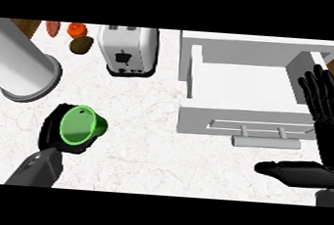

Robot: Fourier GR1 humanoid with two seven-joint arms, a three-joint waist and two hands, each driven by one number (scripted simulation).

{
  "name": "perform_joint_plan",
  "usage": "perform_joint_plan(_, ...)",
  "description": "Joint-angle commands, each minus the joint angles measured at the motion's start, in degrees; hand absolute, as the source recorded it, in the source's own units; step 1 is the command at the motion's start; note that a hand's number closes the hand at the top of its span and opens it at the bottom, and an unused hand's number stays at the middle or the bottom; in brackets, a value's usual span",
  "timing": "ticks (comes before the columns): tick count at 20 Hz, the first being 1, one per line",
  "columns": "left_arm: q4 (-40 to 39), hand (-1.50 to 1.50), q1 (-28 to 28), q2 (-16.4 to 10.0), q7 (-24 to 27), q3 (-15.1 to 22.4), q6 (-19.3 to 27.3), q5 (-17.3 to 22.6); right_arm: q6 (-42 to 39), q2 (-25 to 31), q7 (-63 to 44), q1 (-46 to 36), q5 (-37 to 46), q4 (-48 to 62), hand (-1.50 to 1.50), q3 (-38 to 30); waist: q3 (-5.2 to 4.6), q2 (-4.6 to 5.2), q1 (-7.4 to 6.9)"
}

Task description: Pick up the cup, place it into the drawer and close the drawer

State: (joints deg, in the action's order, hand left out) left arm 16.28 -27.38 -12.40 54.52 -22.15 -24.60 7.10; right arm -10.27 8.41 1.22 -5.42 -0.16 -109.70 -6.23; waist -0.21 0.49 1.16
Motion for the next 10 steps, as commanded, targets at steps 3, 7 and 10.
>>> perform_joint_plan(3,1.5,1.50,1.7,1.3,10.5,-1.4,-2.9,1.4,0.9,-0.6,-2.8,0.5,0.9,-3.4,-1.50,1.1,0.02,-0.18,0.01)
perform_joint_plan(7,5.5,1.50,-2.0,0.5,7.5,-1.2,-3.1,2.4,-0.2,-0.6,1.8,2.4,-0.3,0.1,-1.50,-0.5,0.14,-0.34,-0.40)
perform_joint_plan(10,7.8,1.50,-2.3,3.1,10.0,-0.1,-1.4,1.9,0.8,-0.9,-1.2,0.7,1.2,-1.4,-1.50,1.0,0.10,-0.35,-0.52)
